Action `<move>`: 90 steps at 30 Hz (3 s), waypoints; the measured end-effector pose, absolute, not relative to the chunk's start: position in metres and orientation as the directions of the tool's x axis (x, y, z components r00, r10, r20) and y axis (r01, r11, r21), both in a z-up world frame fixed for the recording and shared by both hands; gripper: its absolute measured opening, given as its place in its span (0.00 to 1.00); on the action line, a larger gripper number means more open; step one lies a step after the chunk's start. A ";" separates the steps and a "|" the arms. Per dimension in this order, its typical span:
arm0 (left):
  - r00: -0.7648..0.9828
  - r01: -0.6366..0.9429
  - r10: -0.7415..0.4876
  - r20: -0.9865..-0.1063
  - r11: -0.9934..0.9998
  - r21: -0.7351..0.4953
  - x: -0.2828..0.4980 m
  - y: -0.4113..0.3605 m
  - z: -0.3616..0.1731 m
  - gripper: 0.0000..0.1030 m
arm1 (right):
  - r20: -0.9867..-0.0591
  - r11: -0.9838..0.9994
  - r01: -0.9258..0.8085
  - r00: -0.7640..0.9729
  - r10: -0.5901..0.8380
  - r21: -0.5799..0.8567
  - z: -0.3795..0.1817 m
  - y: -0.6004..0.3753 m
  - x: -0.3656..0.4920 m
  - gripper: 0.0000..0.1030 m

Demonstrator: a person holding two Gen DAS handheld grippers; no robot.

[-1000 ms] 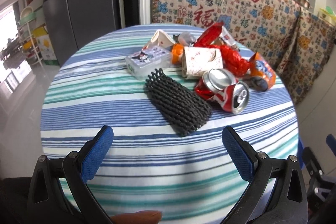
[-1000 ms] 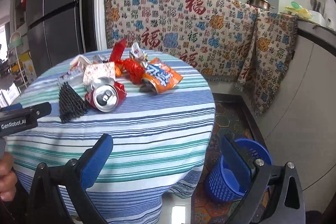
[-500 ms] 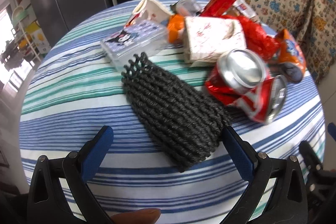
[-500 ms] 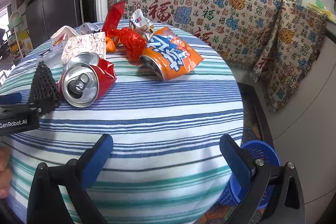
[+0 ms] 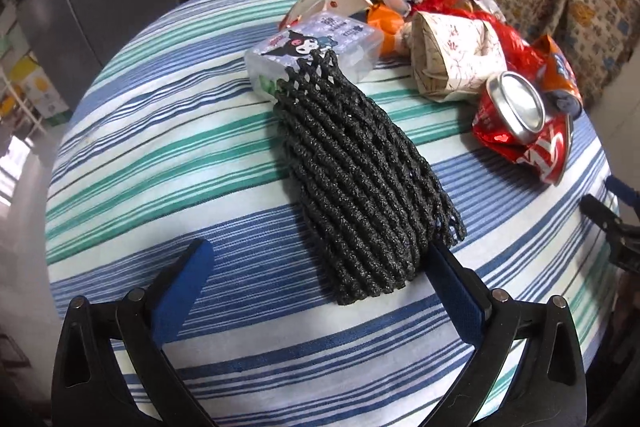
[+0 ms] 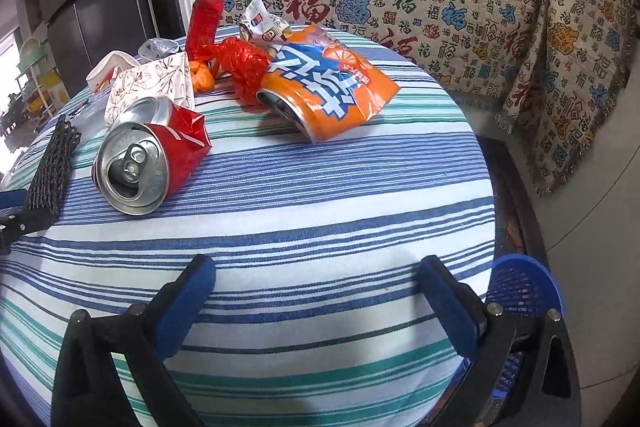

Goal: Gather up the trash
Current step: 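Reach the left tool to the black foam net and grasp it, then grasp the crushed red can with the right tool while the left tool holds the black net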

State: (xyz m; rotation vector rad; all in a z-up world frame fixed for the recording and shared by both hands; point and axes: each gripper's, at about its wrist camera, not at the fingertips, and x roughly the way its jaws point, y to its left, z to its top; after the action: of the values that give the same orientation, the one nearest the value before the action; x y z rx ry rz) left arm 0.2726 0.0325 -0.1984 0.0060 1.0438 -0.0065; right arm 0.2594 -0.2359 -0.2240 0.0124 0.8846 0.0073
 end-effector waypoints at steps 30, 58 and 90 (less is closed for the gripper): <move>0.558 0.091 -0.287 -0.779 0.954 -0.286 0.233 0.048 -0.168 1.00 | -0.695 0.937 -0.319 0.641 0.326 0.144 -0.196 -0.182 0.287 1.00; 0.617 0.028 -0.270 -0.739 0.946 -0.322 0.250 0.005 -0.170 0.13 | -0.723 0.959 -0.254 0.638 0.266 0.129 -0.189 -0.183 0.276 0.06; 0.599 0.190 -0.384 -0.702 0.920 -0.341 0.231 -0.035 -0.153 0.13 | -0.648 0.987 -0.067 0.748 0.145 0.143 -0.145 -0.208 0.255 0.57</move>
State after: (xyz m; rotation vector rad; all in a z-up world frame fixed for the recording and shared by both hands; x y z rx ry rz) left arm 0.2307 -0.0346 -0.1535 -0.2419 0.8674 -0.3369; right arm 0.2551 -0.2075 -0.1452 0.1135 0.7174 0.1158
